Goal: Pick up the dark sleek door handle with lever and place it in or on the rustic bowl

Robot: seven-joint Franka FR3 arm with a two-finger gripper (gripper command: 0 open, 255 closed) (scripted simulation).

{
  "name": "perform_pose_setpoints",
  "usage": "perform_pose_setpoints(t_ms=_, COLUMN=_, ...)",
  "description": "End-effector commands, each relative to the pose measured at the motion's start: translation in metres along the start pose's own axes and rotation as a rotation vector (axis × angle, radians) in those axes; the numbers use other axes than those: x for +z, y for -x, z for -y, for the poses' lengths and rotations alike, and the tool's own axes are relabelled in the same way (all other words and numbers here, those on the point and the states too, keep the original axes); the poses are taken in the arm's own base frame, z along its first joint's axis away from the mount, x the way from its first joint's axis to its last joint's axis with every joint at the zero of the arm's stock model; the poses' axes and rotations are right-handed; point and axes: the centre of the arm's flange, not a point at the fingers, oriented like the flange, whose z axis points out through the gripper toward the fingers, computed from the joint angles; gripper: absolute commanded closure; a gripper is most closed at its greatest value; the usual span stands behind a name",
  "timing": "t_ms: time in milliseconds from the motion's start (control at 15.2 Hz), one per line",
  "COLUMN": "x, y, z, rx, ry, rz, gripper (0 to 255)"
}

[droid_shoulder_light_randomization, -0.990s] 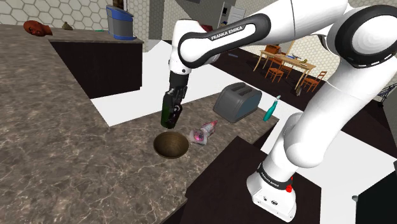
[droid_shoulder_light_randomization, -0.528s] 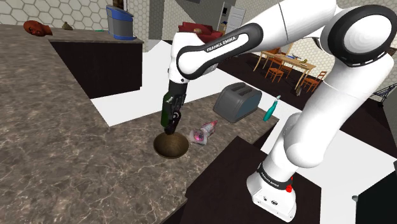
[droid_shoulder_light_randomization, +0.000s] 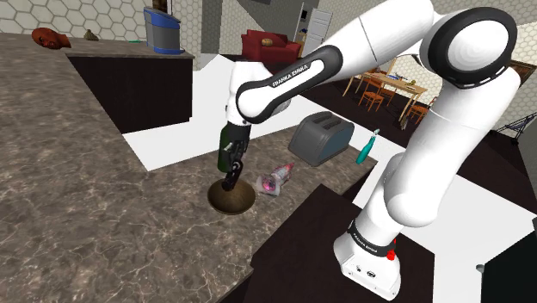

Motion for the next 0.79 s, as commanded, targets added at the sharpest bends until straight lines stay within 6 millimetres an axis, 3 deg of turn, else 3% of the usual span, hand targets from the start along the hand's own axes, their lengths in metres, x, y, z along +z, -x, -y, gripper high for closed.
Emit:
perform_pose_setpoints(t_ms=0, x=0.010, y=-0.001, z=-0.001, rx=0.000, ry=0.000, rz=-0.001, gripper=255)
perform_pose_setpoints(t_ms=198, x=0.022, y=-0.001, z=-0.002, rx=0.000, ry=0.000, rz=-0.001, gripper=255)
perform_pose_setpoints(t_ms=660, x=0.022, y=-0.001, z=-0.002, rx=0.000, ry=0.000, rz=-0.001, gripper=255)
perform_pose_setpoints(t_ms=726, x=0.022, y=-0.001, z=-0.002, rx=0.000, ry=0.000, rz=-0.001, gripper=0)
